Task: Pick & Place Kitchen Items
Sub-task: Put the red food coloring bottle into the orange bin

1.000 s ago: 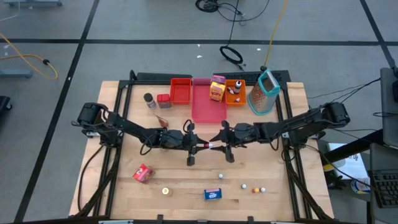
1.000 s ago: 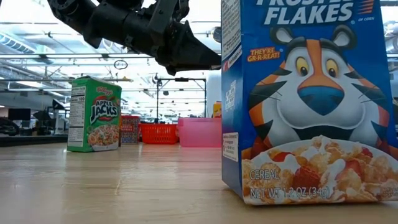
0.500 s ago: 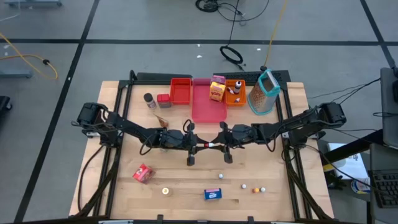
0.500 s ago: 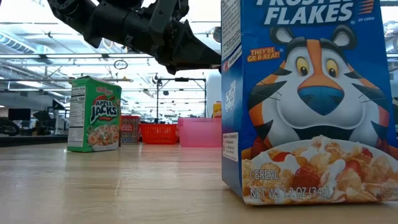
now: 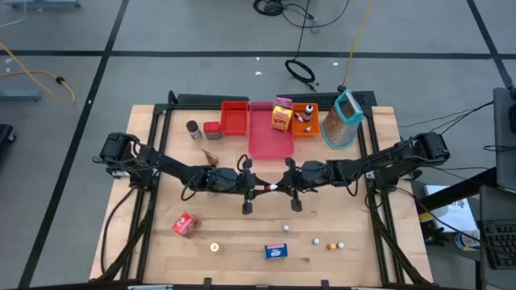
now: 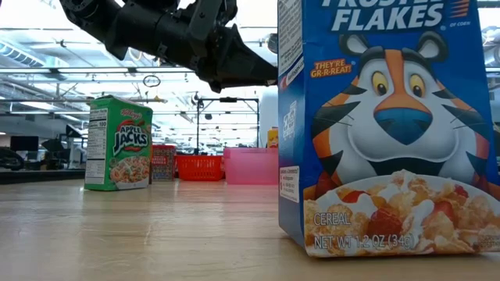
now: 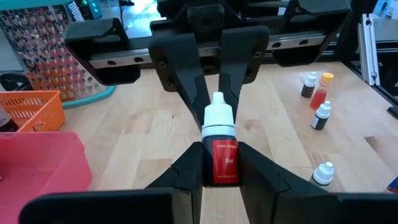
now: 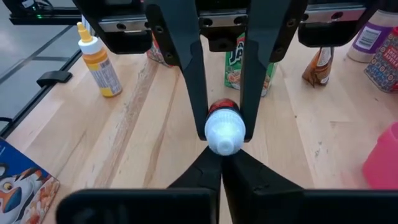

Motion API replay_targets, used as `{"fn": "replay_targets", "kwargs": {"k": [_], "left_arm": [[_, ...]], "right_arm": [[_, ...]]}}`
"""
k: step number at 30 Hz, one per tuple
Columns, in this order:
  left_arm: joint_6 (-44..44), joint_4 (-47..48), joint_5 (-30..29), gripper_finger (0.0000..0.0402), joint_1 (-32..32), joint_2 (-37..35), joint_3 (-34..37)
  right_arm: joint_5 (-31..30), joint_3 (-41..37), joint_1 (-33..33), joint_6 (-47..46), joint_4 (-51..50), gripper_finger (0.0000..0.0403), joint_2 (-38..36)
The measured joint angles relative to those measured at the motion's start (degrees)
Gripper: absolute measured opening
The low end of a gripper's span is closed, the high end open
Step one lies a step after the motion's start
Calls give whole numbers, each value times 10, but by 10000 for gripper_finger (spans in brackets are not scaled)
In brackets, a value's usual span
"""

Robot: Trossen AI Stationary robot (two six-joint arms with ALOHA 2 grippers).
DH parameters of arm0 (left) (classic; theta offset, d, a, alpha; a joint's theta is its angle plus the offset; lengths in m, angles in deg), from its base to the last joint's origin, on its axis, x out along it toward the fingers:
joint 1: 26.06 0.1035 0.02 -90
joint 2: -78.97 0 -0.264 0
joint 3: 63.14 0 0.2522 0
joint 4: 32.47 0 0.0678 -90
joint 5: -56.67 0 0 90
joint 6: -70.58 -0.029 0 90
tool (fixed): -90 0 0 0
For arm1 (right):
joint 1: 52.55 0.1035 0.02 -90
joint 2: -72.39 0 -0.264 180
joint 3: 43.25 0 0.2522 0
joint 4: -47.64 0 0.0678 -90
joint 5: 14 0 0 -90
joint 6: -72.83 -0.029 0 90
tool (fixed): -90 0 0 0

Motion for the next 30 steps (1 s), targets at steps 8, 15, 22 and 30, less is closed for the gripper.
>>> {"fn": "replay_targets", "kwargs": {"k": [8,15,22,30], "left_arm": [[0,5,0,65,0,1,0],[0,9,0,64,0,1,0],[-1,9,-1,63,0,0,0],[0,13,0,63,0,1,0]], "right_arm": [[14,0,0,-2,-13,55,0],[15,0,0,-3,-13,113,-3],[15,0,0,-3,-20,134,-25],[14,2,0,-1,-1,124,-29]]}}
